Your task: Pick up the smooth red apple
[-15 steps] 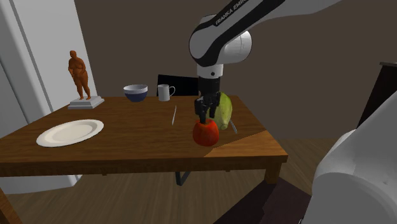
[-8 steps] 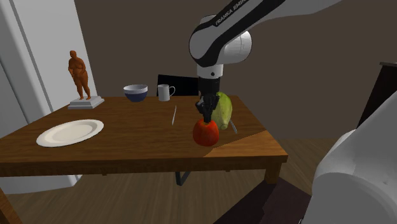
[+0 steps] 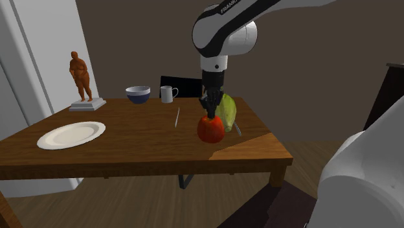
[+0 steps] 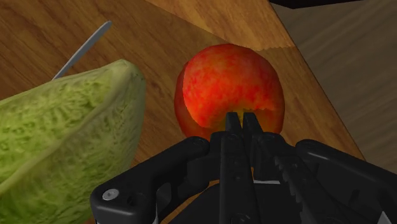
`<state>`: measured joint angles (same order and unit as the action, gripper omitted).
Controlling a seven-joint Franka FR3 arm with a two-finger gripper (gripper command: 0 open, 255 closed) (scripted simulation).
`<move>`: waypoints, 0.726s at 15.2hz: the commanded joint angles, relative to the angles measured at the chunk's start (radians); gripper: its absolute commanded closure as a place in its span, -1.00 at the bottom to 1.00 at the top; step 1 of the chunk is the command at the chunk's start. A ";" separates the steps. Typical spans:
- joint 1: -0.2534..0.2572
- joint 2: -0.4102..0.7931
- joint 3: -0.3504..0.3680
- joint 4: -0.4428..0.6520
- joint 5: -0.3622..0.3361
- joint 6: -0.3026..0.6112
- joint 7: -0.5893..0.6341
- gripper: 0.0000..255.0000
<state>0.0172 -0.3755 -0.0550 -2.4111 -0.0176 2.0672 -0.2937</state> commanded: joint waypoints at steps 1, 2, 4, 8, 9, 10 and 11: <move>0.001 -0.012 0.002 0.016 0.000 -0.028 0.002 1.00; 0.001 -0.015 0.002 0.027 0.000 -0.042 0.002 1.00; 0.001 -0.022 0.002 0.048 0.000 -0.070 0.002 1.00; 0.001 -0.033 0.003 0.093 0.000 -0.126 0.002 1.00; 0.001 -0.035 0.004 0.105 0.001 -0.140 0.002 1.00; 0.001 -0.035 0.004 0.107 0.001 -0.142 0.002 1.00; 0.001 -0.035 0.004 0.107 0.001 -0.142 0.002 1.00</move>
